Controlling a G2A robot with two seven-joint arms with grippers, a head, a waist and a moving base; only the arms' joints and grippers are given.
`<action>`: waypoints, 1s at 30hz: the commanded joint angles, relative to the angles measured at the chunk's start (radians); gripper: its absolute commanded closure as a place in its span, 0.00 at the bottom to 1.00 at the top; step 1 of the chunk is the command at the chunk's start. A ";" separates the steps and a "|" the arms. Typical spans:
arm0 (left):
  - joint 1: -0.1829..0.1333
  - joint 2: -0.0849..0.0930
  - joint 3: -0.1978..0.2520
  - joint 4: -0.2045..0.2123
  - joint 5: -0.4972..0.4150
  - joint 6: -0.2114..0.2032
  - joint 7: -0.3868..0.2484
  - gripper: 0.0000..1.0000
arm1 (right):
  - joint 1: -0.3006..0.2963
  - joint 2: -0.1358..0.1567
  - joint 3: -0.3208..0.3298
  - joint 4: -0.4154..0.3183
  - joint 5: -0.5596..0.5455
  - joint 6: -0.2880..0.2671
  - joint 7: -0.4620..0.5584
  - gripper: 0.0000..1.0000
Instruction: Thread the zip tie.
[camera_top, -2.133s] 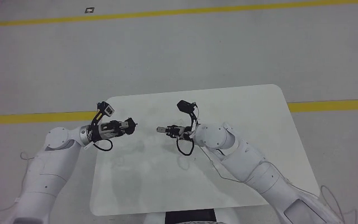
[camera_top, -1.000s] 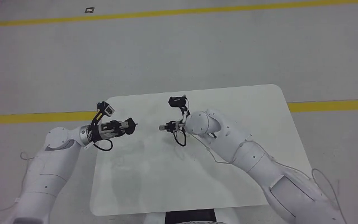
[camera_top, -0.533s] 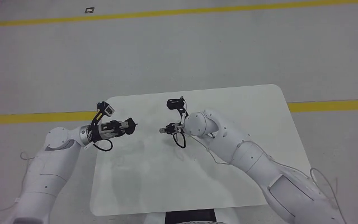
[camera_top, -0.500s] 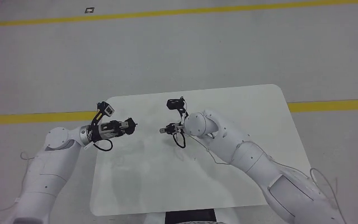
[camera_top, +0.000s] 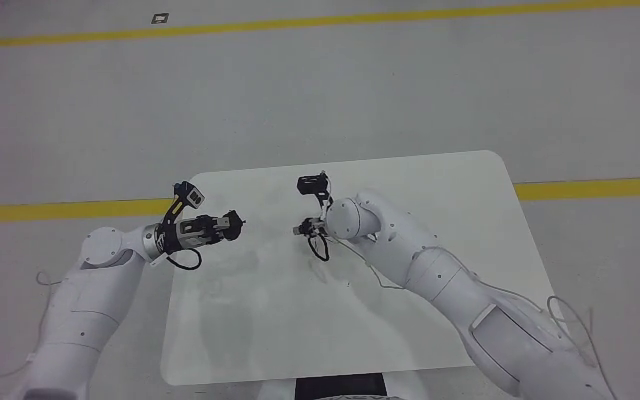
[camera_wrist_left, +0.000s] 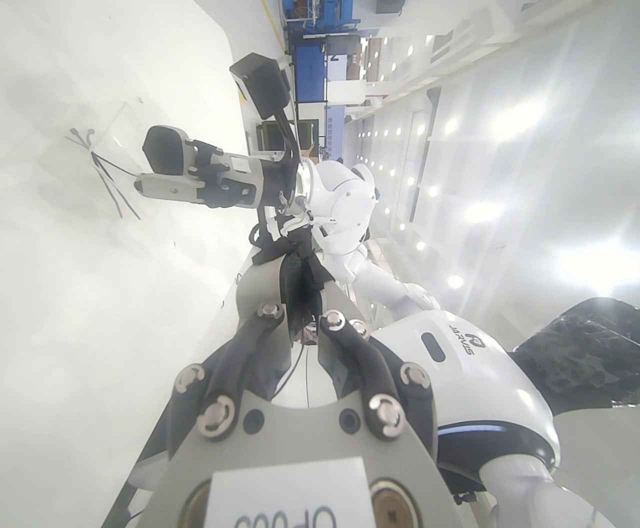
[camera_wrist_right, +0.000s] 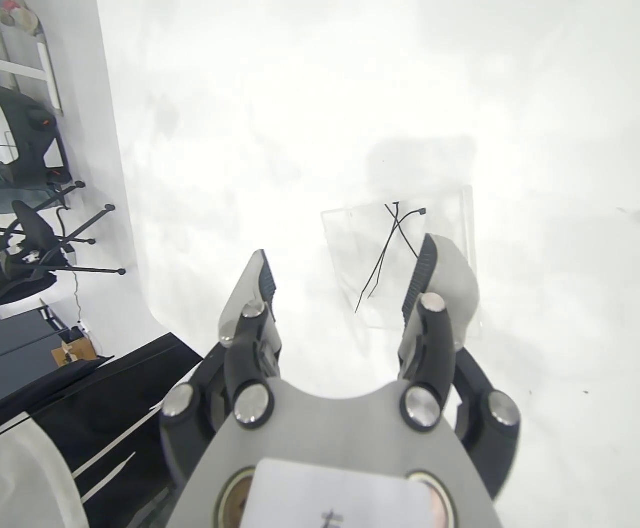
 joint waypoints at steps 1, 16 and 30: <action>0.000 0.000 0.000 0.000 0.000 0.000 0.000 1.00 | 0.002 -0.005 0.000 0.009 -0.009 0.000 0.005 0.76; 0.000 0.000 0.000 0.000 0.000 0.000 0.000 1.00 | -0.003 -0.045 0.010 0.070 -0.114 0.000 0.059 0.80; 0.000 0.000 0.000 0.000 0.000 0.000 0.000 1.00 | 0.014 -0.104 0.007 0.169 -0.152 0.000 0.061 0.80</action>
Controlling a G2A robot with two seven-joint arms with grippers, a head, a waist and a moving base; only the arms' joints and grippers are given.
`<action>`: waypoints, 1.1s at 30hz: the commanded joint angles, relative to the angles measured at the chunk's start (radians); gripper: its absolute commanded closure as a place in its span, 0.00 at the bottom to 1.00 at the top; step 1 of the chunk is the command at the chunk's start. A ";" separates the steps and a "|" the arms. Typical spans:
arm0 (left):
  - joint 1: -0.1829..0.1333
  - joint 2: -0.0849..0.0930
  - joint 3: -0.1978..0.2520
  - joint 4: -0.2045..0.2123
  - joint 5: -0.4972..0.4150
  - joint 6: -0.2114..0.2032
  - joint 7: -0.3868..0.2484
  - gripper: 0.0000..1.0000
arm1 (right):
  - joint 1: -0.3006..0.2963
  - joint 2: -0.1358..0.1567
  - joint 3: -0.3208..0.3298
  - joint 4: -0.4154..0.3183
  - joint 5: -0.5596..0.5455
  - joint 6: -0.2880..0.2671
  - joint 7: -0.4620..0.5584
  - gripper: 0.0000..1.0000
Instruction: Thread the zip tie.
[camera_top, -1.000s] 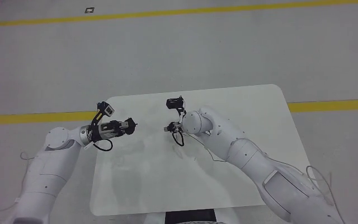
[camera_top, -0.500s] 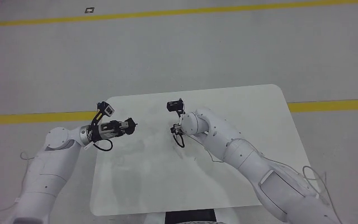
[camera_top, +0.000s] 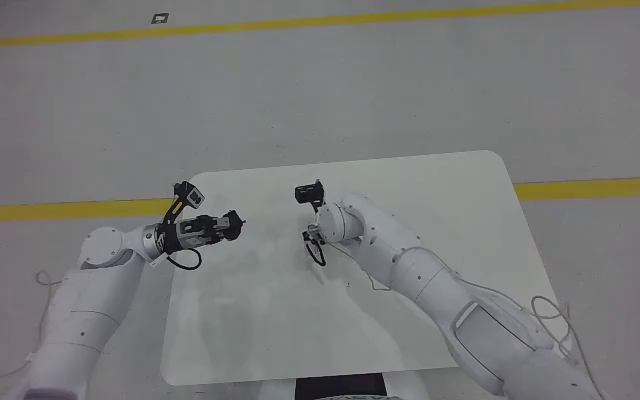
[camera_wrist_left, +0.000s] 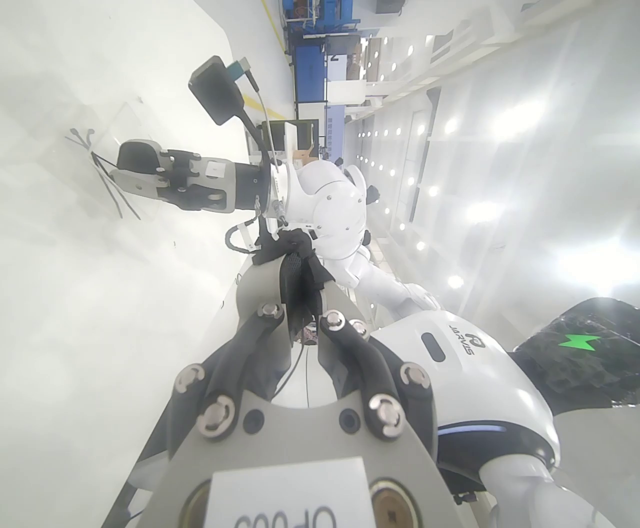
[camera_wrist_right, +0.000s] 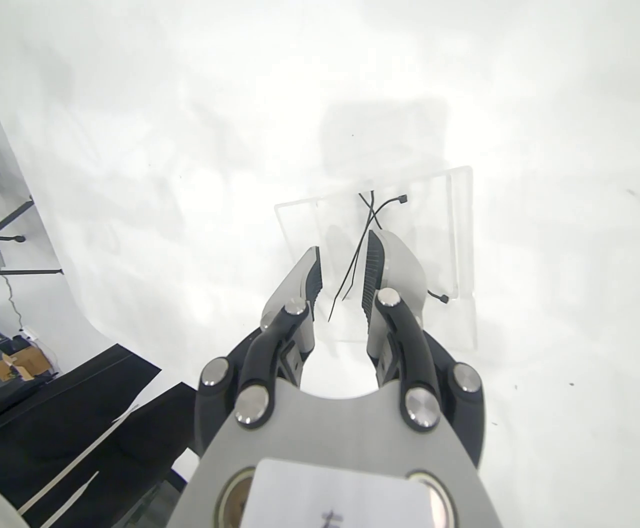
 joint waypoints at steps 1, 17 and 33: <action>0.000 0.000 0.000 0.000 0.000 0.000 0.000 1.00 | 0.003 -0.008 0.000 0.016 -0.002 0.000 -0.003 0.79; 0.000 0.000 0.000 0.000 0.000 0.000 0.000 1.00 | 0.031 -0.076 0.020 0.138 -0.043 0.000 -0.007 0.95; 0.000 0.000 0.000 0.000 0.000 0.000 0.000 1.00 | 0.024 -0.110 0.073 0.164 -0.115 0.000 0.006 0.69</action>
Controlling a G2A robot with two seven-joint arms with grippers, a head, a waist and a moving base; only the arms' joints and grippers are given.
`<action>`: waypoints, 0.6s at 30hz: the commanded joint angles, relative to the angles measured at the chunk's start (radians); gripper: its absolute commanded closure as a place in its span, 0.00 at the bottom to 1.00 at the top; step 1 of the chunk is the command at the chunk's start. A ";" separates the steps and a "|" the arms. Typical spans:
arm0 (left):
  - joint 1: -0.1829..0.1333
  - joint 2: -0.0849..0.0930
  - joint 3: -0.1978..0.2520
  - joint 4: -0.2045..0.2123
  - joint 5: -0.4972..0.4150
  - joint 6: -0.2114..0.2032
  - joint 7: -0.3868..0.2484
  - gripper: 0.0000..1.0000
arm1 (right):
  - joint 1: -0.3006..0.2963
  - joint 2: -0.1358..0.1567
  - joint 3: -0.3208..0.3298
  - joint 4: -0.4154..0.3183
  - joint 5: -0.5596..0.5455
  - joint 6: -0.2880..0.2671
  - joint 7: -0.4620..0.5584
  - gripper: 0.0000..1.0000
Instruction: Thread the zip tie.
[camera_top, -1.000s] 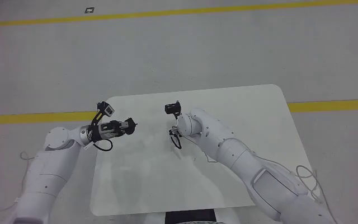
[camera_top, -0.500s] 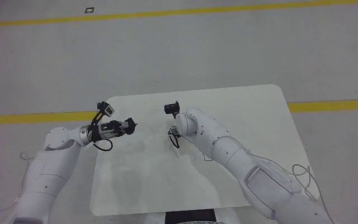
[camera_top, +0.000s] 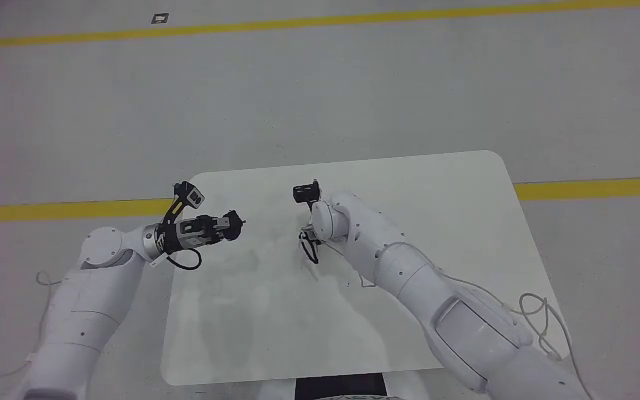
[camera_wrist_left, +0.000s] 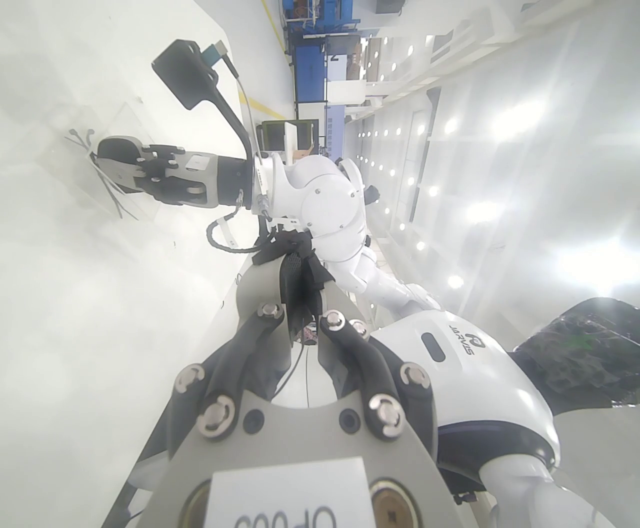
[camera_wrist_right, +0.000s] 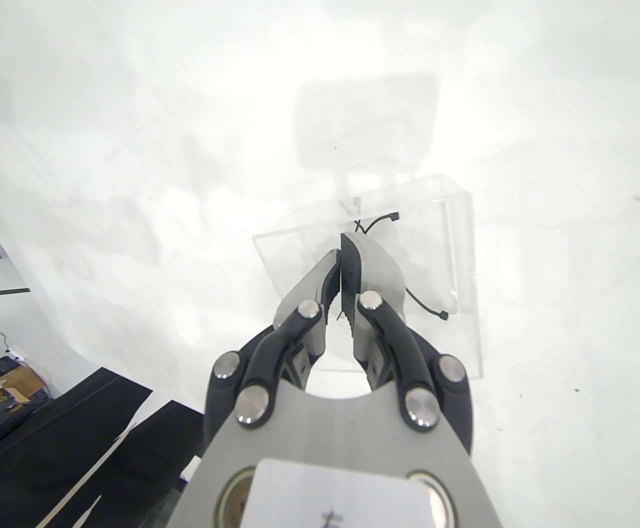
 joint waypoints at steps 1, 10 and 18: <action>0.000 0.000 0.000 0.000 0.000 0.000 0.000 1.00 | -0.003 -0.002 0.006 -0.004 -0.013 0.000 0.003 0.69; 0.000 0.000 0.000 0.000 0.000 0.000 0.000 1.00 | -0.022 -0.012 0.041 -0.023 -0.089 0.000 0.027 0.74; 0.000 0.000 0.000 0.000 0.000 0.000 0.000 1.00 | -0.038 -0.020 0.078 -0.044 -0.140 0.000 0.038 0.76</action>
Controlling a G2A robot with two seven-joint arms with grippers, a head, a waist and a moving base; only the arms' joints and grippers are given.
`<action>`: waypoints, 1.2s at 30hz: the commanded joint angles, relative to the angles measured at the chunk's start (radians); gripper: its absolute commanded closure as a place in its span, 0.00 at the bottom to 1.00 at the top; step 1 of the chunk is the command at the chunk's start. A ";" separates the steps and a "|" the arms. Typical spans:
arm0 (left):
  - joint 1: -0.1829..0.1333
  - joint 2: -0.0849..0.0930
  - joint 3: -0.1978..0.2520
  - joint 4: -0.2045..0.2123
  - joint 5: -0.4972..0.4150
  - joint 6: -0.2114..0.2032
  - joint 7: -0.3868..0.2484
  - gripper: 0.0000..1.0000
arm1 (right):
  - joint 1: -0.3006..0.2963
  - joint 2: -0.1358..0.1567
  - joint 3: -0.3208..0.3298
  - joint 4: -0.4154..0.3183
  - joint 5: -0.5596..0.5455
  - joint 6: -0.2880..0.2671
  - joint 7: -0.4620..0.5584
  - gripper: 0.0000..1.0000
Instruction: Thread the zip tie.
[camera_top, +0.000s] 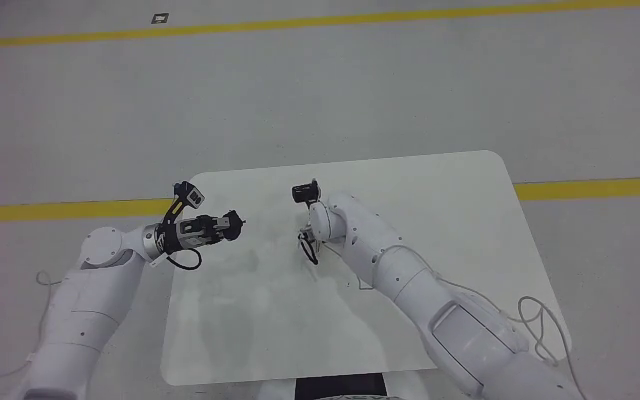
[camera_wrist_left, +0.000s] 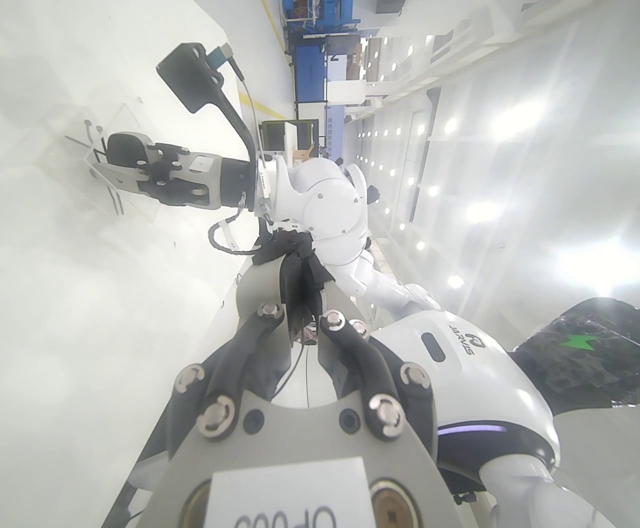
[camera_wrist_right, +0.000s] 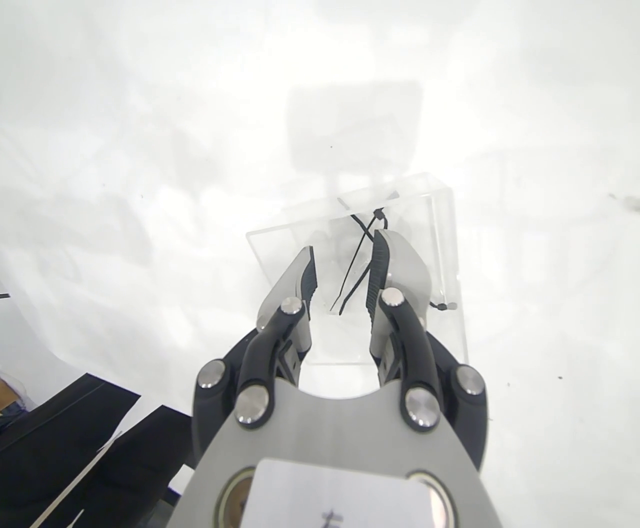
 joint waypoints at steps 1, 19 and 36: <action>0.000 0.000 0.000 0.000 0.000 0.000 0.000 1.00 | -0.003 -0.001 0.009 -0.005 -0.015 0.000 0.000 0.76; 0.000 0.000 0.000 0.000 0.000 0.000 0.000 1.00 | -0.034 -0.037 0.081 0.000 -0.160 0.000 0.035 0.89; 0.000 0.000 0.000 0.000 0.000 0.000 0.000 1.00 | -0.032 -0.077 0.114 0.050 -0.235 0.000 0.037 0.89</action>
